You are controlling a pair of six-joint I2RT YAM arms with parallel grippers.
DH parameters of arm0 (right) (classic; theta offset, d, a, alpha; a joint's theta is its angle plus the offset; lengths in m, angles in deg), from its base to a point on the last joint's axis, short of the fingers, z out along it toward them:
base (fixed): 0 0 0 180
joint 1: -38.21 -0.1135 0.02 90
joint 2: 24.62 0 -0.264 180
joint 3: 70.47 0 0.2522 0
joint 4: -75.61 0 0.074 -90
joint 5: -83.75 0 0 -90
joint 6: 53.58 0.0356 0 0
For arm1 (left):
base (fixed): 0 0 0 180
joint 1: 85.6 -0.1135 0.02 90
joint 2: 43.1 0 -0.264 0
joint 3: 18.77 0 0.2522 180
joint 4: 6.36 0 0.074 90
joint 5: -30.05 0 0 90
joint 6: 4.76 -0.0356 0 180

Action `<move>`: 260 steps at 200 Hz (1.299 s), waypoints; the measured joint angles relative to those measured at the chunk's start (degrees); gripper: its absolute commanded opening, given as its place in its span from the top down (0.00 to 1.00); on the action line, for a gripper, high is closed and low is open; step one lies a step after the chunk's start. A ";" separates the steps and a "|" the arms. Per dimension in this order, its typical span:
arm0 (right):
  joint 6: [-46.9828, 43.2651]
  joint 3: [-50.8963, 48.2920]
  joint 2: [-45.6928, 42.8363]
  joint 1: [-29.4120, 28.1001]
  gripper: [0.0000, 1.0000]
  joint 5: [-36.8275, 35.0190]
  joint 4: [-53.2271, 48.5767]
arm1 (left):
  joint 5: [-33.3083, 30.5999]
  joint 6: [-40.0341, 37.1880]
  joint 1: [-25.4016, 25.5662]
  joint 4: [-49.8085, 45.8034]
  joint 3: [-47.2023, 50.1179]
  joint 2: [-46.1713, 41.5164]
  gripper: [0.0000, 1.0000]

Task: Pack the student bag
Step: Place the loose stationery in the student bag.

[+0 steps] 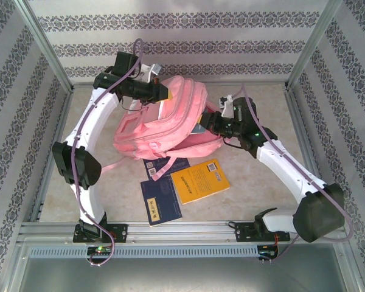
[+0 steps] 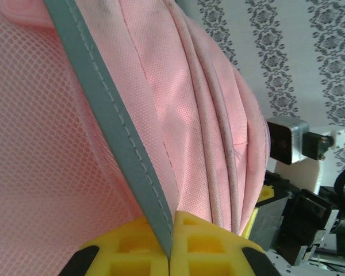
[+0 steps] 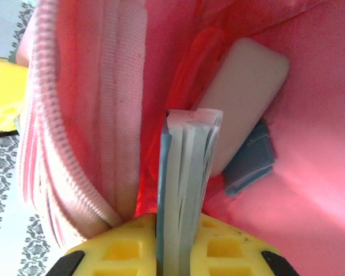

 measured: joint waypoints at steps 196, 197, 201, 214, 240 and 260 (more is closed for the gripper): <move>9.35 21.11 37.27 -9.99 1.00 -5.88 15.63 | 6.27 8.46 -5.77 13.90 9.77 -3.17 1.00; 9.35 20.92 37.16 -9.94 1.00 -5.81 15.74 | 6.27 8.50 -5.79 13.97 9.79 -3.17 1.00; 9.35 20.44 36.87 -9.84 1.00 -5.73 16.00 | 6.47 8.66 -5.86 14.29 9.92 -3.17 1.00; 9.35 17.62 34.97 -9.31 1.00 -5.44 17.00 | 6.88 9.25 -6.23 14.97 10.03 -3.17 1.00; 9.38 10.80 29.51 -6.88 1.00 -5.31 18.03 | 7.43 9.94 -7.04 15.72 10.03 -3.17 1.00; 9.46 6.88 26.53 -3.63 1.00 -4.63 19.21 | 7.56 10.14 -7.78 16.20 9.92 -3.17 1.00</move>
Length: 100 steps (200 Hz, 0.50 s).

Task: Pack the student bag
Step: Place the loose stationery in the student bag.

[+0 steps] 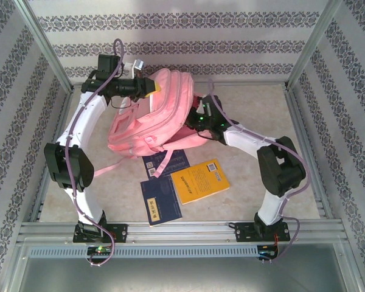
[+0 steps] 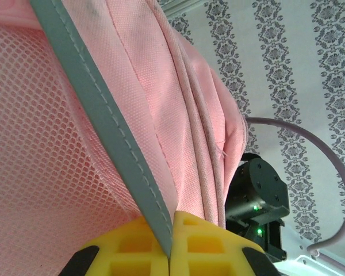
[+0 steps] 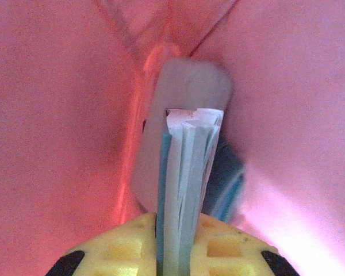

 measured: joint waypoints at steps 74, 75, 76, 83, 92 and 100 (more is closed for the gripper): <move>1.14 -3.10 -0.74 2.91 1.00 8.46 7.10 | -0.44 -0.50 -0.35 -1.79 -3.48 0.00 1.00; 1.14 -3.10 -0.79 2.89 1.00 8.55 7.10 | -0.42 -0.50 -0.37 -1.79 -3.48 0.00 1.00; 1.14 -3.10 -0.79 2.84 1.00 8.59 7.10 | -0.42 -0.50 -0.37 -1.79 -3.48 0.00 1.00; 1.14 -3.02 -0.90 2.54 1.00 8.96 7.08 | -0.35 -0.50 -0.37 -1.79 -3.48 0.00 1.00; 1.01 -2.89 -1.07 2.34 1.00 9.25 6.99 | -0.33 -0.50 -0.37 -1.79 -3.48 0.00 1.00; 0.92 -2.38 -1.11 2.05 1.00 9.33 6.47 | -0.31 -0.50 -0.35 -1.79 -3.48 0.00 1.00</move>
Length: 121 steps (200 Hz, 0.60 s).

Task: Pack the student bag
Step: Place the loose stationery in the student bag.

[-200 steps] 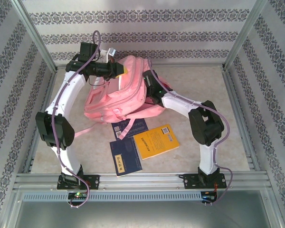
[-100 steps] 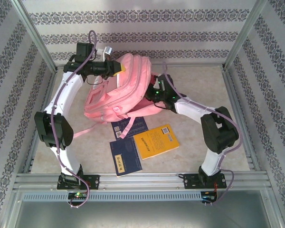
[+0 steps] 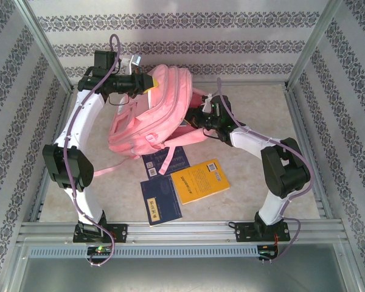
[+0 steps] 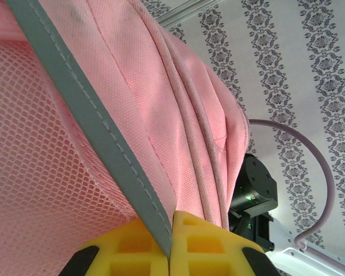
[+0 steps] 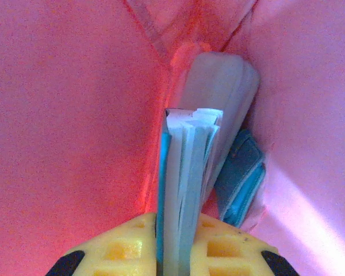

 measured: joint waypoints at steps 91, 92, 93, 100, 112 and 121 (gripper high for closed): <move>-1.16 27.67 20.20 -9.38 0.48 -4.76 -11.85 | -0.04 0.44 0.33 0.07 0.00 0.02 1.00; -1.14 27.85 20.50 -9.44 0.47 -4.85 -11.93 | -0.02 0.44 0.33 0.07 0.00 0.02 1.00; -1.14 27.91 20.63 -9.49 0.46 -4.90 -12.00 | -0.04 0.44 0.33 0.07 0.00 0.00 1.00; -1.05 28.17 21.53 -9.77 0.40 -4.96 -12.70 | -0.04 0.44 0.31 0.07 0.00 0.02 1.00; -1.20 30.29 23.17 -10.36 0.29 -5.57 -16.06 | -0.17 0.44 0.35 0.04 -0.11 0.02 1.00; -1.62 32.79 24.57 -10.47 0.21 -6.19 -16.90 | -0.61 0.42 0.37 0.02 -0.33 0.07 1.00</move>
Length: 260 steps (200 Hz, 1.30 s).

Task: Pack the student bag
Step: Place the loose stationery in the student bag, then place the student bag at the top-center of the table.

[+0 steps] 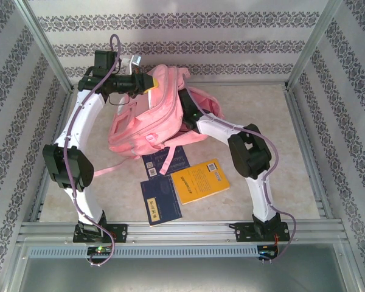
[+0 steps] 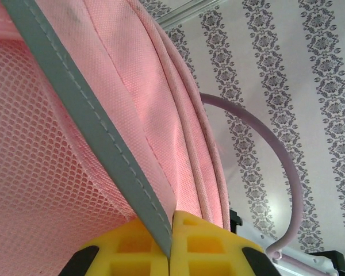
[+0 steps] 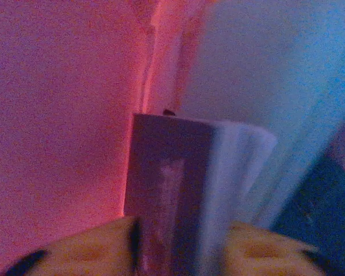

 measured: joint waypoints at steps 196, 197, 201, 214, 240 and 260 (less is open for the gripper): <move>-27.26 -30.84 -52.30 5.42 0.04 -31.71 -21.59 | -21.07 -1.42 2.05 -10.25 -29.83 22.34 0.86; -27.45 -30.84 -52.50 5.40 0.04 -31.71 -21.68 | -21.35 -1.46 2.03 -10.25 -29.86 22.45 0.85; -28.44 -30.88 -53.09 5.31 0.04 -31.74 -21.97 | -22.16 -1.73 2.03 -10.25 -29.88 22.80 0.80; -31.74 -31.52 -54.71 4.13 0.03 -31.41 -22.60 | -24.92 -2.58 1.95 -10.56 -29.88 23.85 0.65; -38.27 -33.31 -55.78 -0.28 0.05 -28.44 -24.20 | -28.11 -3.37 1.77 -11.78 -29.42 24.74 0.51; -42.66 -34.25 -55.47 -4.55 0.04 -24.70 -25.38 | -29.46 -3.48 1.79 -12.31 -28.79 24.61 0.48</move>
